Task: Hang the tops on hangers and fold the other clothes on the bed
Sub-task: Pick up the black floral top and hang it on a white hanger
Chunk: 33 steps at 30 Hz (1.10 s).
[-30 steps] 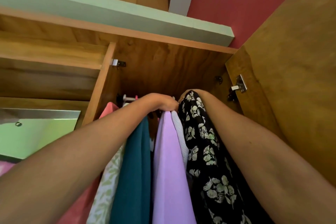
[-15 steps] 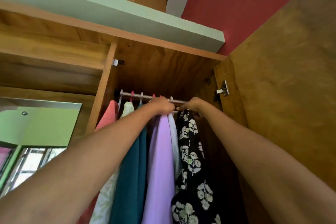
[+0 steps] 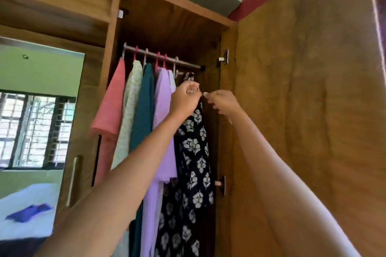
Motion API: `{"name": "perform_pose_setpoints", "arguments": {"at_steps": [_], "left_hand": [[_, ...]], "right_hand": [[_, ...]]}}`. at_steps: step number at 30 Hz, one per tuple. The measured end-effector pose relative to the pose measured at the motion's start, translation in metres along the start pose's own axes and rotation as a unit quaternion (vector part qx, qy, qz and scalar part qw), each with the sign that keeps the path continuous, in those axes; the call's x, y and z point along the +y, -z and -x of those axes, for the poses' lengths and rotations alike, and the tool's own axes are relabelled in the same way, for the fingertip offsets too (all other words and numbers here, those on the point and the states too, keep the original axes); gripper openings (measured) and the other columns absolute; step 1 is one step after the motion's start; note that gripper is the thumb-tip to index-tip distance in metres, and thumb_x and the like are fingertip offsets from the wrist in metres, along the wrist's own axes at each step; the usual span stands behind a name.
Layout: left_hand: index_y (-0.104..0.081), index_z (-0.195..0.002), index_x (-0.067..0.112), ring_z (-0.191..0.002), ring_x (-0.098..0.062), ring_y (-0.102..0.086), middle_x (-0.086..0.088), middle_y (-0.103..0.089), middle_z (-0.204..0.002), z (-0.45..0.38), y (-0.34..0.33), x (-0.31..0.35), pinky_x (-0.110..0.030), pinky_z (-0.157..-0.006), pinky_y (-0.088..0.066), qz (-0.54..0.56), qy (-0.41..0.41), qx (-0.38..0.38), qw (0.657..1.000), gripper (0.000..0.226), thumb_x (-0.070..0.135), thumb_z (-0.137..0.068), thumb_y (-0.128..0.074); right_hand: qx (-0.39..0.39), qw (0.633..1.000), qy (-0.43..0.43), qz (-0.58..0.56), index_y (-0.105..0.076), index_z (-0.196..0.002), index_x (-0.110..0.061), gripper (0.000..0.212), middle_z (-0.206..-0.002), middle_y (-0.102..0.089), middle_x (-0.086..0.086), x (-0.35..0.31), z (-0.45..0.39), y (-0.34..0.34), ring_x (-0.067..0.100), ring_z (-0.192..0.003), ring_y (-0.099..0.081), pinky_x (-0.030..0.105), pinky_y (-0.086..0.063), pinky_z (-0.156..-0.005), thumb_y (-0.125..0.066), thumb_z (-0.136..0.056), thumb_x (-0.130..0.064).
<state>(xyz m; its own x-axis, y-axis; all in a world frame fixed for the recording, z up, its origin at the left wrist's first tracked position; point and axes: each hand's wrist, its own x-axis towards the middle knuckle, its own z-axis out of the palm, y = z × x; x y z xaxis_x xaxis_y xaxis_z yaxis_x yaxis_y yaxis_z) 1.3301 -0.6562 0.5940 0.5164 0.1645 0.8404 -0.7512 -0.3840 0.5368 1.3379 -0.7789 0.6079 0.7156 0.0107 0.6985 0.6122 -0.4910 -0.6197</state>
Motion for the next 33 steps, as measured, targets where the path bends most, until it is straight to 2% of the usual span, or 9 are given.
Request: {"name": "perform_pose_setpoints", "arguments": {"at_steps": [3, 7, 14, 17, 21, 23, 27, 30, 33], "left_hand": [[-0.062, -0.109, 0.018, -0.110, -0.016, -0.058, -0.001, -0.063, -0.117, 0.057, -0.009, -0.019, -0.030, -0.102, -0.041, 0.089, 0.050, -0.037, 0.994, 0.025, 0.010, -0.086, -0.060], [-0.058, -0.121, 0.007, -0.118, -0.013, -0.053, -0.004, -0.059, -0.124, 0.129, -0.015, -0.036, -0.016, -0.094, -0.038, 0.190, 0.111, -0.089, 0.971, 0.031, 0.005, -0.090, -0.054], [-0.054, -0.127, 0.007, -0.120, -0.019, -0.052, -0.007, -0.056, -0.130, 0.220, -0.025, -0.057, 0.000, -0.073, -0.041, 0.305, 0.193, -0.214, 0.908, 0.034, 0.008, -0.093, -0.049], [-0.053, -0.128, 0.003, -0.118, -0.020, -0.053, -0.011, -0.055, -0.130, 0.252, -0.028, -0.066, 0.004, -0.067, -0.038, 0.337, 0.224, -0.268, 0.874, 0.035, 0.005, -0.094, -0.047], [-0.052, -0.129, 0.003, -0.120, -0.020, -0.052, -0.009, -0.055, -0.130, 0.306, -0.031, -0.053, 0.006, -0.067, -0.039, 0.373, 0.223, -0.365, 0.823, 0.034, 0.005, -0.095, -0.046], [-0.052, -0.128, 0.002, -0.116, -0.020, -0.054, -0.011, -0.056, -0.129, 0.334, -0.026, -0.037, 0.006, -0.068, -0.038, 0.394, 0.220, -0.409, 0.793, 0.034, 0.004, -0.095, -0.046], [-0.052, -0.127, 0.002, -0.111, -0.018, -0.055, -0.012, -0.056, -0.129, 0.380, -0.010, 0.000, 0.005, -0.067, -0.040, 0.418, 0.184, -0.489, 0.743, 0.033, 0.006, -0.095, -0.045], [-0.052, -0.129, 0.005, -0.114, -0.019, -0.055, -0.007, -0.058, -0.127, 0.420, 0.012, 0.042, -0.003, -0.069, -0.042, 0.442, 0.164, -0.558, 0.683, 0.040, 0.019, -0.091, -0.054], [-0.053, -0.127, 0.003, -0.103, -0.018, -0.058, -0.004, -0.060, -0.117, 0.459, 0.038, 0.088, -0.006, -0.067, -0.045, 0.468, 0.147, -0.606, 0.626, 0.045, 0.020, -0.086, -0.056]], "right_hand": [[0.010, 0.999, -0.029, -0.038, -0.063, -0.093, -0.021, 0.022, -0.114, -0.064, 0.002, 0.026, 0.058, 0.007, 0.018, -0.106, -0.056, 0.036, -0.045, -0.094, -0.055, -0.090, -0.042], [0.078, 0.992, -0.063, -0.072, -0.063, -0.079, -0.032, 0.015, -0.105, -0.066, -0.006, 0.059, 0.135, 0.009, 0.010, -0.099, -0.057, 0.025, -0.042, -0.080, -0.057, -0.089, -0.042], [0.217, 0.961, -0.170, -0.024, -0.066, -0.062, -0.024, 0.031, -0.070, -0.062, -0.012, 0.118, 0.259, 0.004, 0.005, -0.067, -0.051, 0.029, -0.040, -0.071, -0.059, -0.075, -0.052], [0.274, 0.939, -0.208, 0.012, -0.067, -0.073, -0.021, 0.026, -0.068, -0.060, -0.011, 0.121, 0.310, 0.007, 0.007, -0.068, -0.052, 0.028, -0.041, -0.067, -0.059, -0.080, -0.046], [0.344, 0.901, -0.257, 0.068, -0.070, -0.096, -0.021, 0.039, -0.098, -0.071, -0.001, 0.103, 0.390, 0.009, 0.012, -0.092, -0.064, 0.028, -0.049, -0.078, -0.056, -0.075, -0.051], [0.365, 0.885, -0.280, 0.079, -0.068, -0.095, -0.021, 0.038, -0.099, -0.070, 0.001, 0.081, 0.429, 0.010, 0.010, -0.089, -0.063, 0.024, -0.045, -0.072, -0.052, -0.073, -0.048], [0.421, 0.848, -0.303, 0.110, -0.065, -0.101, -0.019, 0.043, -0.104, -0.068, 0.004, 0.030, 0.500, 0.019, 0.009, -0.094, -0.060, 0.020, -0.042, -0.076, -0.048, -0.073, -0.046], [0.470, 0.811, -0.318, 0.146, -0.063, -0.113, -0.013, 0.058, -0.108, -0.066, 0.003, -0.024, 0.561, 0.025, 0.009, -0.096, -0.059, 0.017, -0.040, -0.072, -0.049, -0.071, -0.051], [0.523, 0.767, -0.322, 0.186, -0.065, -0.105, -0.016, 0.056, -0.108, -0.067, 0.004, -0.085, 0.617, 0.023, 0.015, -0.091, -0.060, 0.021, -0.042, -0.069, -0.052, -0.069, -0.056]]}}
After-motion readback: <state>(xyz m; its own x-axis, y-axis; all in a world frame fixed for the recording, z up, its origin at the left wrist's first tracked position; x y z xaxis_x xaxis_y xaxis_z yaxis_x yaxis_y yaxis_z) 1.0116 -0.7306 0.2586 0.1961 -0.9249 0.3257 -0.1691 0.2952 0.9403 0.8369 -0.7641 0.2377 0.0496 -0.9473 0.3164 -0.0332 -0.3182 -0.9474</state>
